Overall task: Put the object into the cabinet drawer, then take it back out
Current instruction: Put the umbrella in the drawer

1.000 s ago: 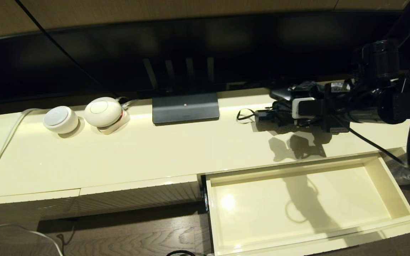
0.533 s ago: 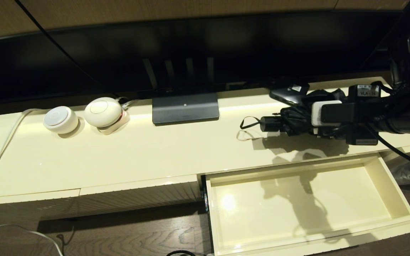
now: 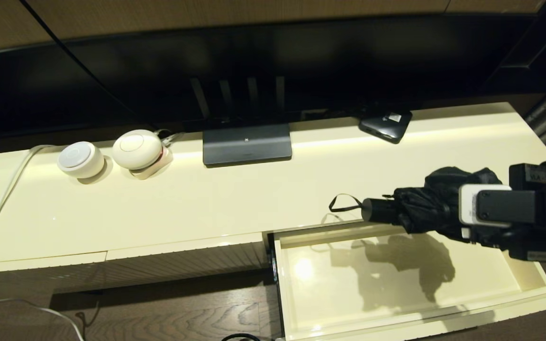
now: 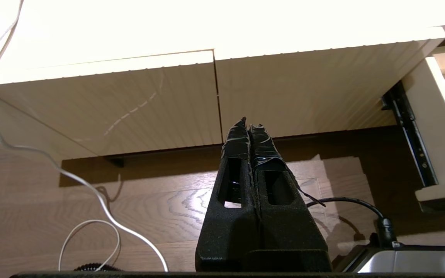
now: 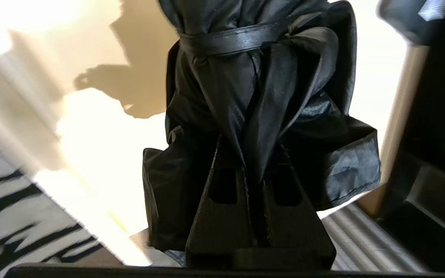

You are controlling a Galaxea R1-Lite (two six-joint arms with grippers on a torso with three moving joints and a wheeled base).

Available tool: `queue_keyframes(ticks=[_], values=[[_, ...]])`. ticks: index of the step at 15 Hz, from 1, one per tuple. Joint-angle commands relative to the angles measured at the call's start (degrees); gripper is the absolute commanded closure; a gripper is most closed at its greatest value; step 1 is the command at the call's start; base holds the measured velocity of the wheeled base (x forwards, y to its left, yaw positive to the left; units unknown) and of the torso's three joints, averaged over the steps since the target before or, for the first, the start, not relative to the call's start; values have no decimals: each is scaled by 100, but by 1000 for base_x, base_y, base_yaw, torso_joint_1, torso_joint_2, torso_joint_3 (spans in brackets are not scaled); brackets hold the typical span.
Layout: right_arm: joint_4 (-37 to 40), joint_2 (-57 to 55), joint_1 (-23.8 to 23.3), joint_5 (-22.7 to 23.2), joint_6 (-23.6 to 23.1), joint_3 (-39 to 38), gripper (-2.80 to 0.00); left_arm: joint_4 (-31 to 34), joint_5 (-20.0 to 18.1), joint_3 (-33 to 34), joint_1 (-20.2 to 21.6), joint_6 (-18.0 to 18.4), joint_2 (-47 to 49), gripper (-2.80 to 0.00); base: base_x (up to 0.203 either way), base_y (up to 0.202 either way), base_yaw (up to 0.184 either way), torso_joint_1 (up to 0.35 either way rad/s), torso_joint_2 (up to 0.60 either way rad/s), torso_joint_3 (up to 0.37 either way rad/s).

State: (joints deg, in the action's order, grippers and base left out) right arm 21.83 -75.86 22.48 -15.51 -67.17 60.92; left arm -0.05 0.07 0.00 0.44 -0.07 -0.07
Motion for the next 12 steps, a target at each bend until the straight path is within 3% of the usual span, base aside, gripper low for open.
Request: queue_keyframes(ticks=[1, 7, 12], values=[[181, 499, 131, 8, -3, -573, 0, -3, 1, 18, 0, -1, 7, 0, 0, 0, 0, 0, 0, 0], [176, 200, 114, 48, 433, -1352, 0, -4, 1, 18, 0, -1, 7, 0, 0, 0, 0, 0, 0, 0], [-153, -456, -71, 130, 600, -1417, 0, -4, 1, 18, 0, -1, 7, 0, 0, 0, 0, 0, 0, 0]])
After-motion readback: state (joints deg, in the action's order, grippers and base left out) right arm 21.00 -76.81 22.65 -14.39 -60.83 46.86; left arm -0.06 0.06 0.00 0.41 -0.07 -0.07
